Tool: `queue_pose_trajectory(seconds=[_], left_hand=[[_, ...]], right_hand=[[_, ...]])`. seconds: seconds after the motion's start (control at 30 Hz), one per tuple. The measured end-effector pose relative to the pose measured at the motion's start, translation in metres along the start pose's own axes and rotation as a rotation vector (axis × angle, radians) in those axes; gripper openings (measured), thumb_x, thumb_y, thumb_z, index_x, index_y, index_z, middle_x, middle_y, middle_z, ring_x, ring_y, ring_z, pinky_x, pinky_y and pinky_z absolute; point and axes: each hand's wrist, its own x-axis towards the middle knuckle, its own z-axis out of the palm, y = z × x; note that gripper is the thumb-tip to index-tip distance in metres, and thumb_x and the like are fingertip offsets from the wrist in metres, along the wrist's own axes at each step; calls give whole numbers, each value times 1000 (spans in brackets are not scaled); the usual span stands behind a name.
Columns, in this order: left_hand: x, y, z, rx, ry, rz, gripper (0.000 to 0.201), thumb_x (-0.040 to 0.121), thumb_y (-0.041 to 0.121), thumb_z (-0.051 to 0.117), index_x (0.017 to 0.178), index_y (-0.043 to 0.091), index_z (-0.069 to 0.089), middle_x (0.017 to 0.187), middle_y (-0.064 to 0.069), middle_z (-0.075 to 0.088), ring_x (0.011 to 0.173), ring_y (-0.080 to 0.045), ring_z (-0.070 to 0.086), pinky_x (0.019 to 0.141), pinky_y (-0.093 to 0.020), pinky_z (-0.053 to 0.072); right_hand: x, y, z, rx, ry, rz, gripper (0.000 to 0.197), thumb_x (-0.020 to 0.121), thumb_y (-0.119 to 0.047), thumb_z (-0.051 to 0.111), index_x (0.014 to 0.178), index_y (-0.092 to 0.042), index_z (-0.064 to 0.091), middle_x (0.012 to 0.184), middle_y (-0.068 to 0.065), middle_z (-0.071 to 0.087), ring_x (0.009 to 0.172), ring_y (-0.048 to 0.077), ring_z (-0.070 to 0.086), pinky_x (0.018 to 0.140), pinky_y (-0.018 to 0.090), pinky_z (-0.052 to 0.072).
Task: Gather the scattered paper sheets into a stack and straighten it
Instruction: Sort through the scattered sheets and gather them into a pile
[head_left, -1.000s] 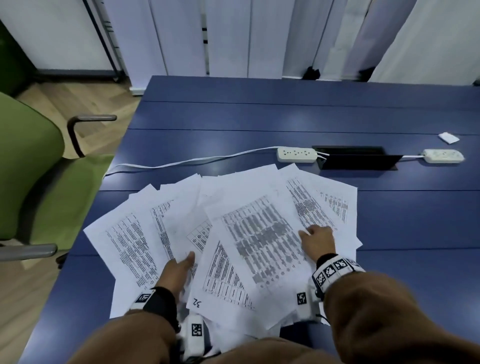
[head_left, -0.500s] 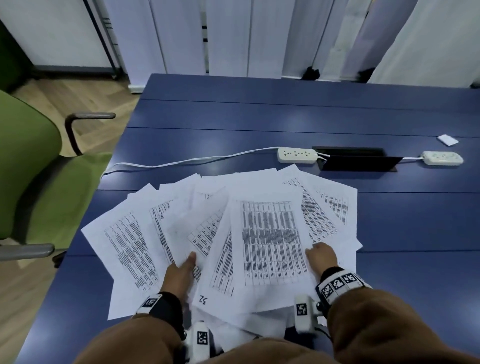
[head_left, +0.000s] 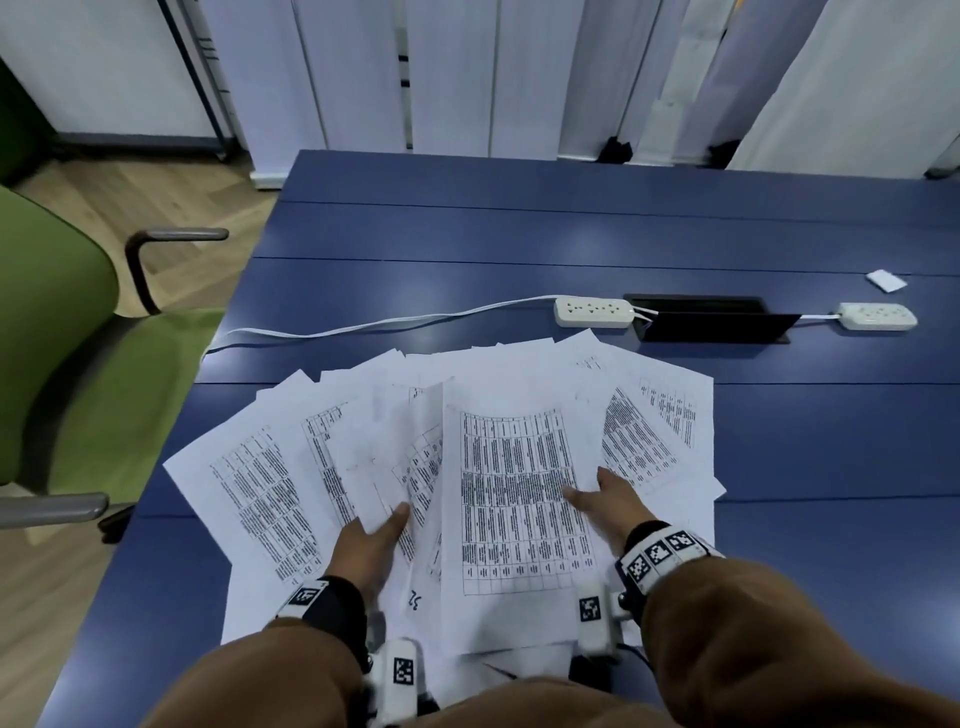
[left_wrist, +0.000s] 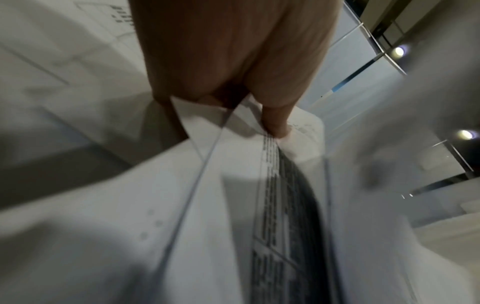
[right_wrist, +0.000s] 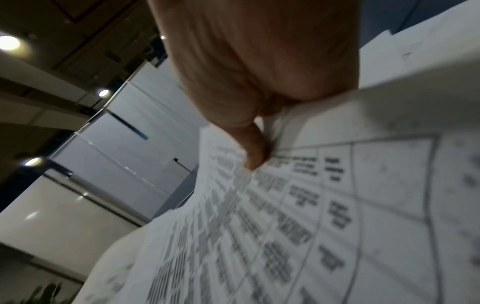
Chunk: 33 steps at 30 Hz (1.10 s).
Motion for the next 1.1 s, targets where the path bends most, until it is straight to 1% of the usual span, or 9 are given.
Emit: queue_pose_trajectory(seconds=[0.1,0.17,0.27,0.4,0.6,0.73,0.87,1.03,1.1], left_hand=[[2,8,-4,-64,13,-67,98,82,65,57,146,-4,31,150,-24,37,134,-41,41,107,-49,36],[8,5,-7,-88,18,-74,101,84,66,53,152,2,15,158,-16,24,144,-36,27,117,-47,25],[22,-6,-14,-56,-6,-14,105,70,75,63,145,6,38,145,-13,48,130,-32,48,110,-48,37],[12,10,-7,79,17,-8,33,96,34,57,114,7,62,119,-15,65,99,-31,62,86,-38,51],[-18,35,-2,-246,-117,-36,76,90,69,31,150,22,30,146,1,38,144,-31,27,114,-50,22],[-18,19,-3,-197,-225,31,145,28,95,61,149,20,34,154,-2,35,144,-25,26,115,-53,17],[-9,3,-8,-111,-128,75,95,49,76,75,126,23,57,115,10,68,119,-17,55,97,-28,44],[21,-14,-4,36,60,-44,69,82,51,69,130,5,54,113,-14,67,100,-32,63,87,-37,50],[31,-17,-3,80,63,-41,82,70,64,73,127,7,56,111,-14,69,98,-33,65,89,-40,52]], right_hand=[[6,-5,1,-85,186,-95,39,90,-6,61,128,-7,53,120,11,63,97,23,56,88,36,49],[10,-9,-7,-152,171,-137,48,90,-4,60,136,-10,47,121,14,61,92,25,57,77,31,49],[17,-11,-25,-190,24,-104,50,90,-7,62,137,-6,44,115,11,60,97,25,56,85,34,48],[22,-17,-34,-334,-154,12,53,85,-15,70,131,-3,47,103,9,63,100,28,59,93,41,47],[27,-12,-16,-100,250,-286,54,80,-9,74,127,-22,52,89,3,53,88,22,57,78,26,39],[29,0,-7,-236,273,-261,37,84,-14,71,119,-15,58,105,13,57,91,25,58,76,25,40],[32,6,-4,-310,206,-156,45,85,-24,70,124,-7,55,124,14,59,108,28,56,94,32,43],[37,-7,-2,-358,11,-149,53,86,-25,70,131,-4,52,132,12,57,119,26,54,99,29,39],[39,-14,-2,-344,-40,-188,48,87,-21,68,129,-2,55,130,12,59,118,25,55,98,27,37]])
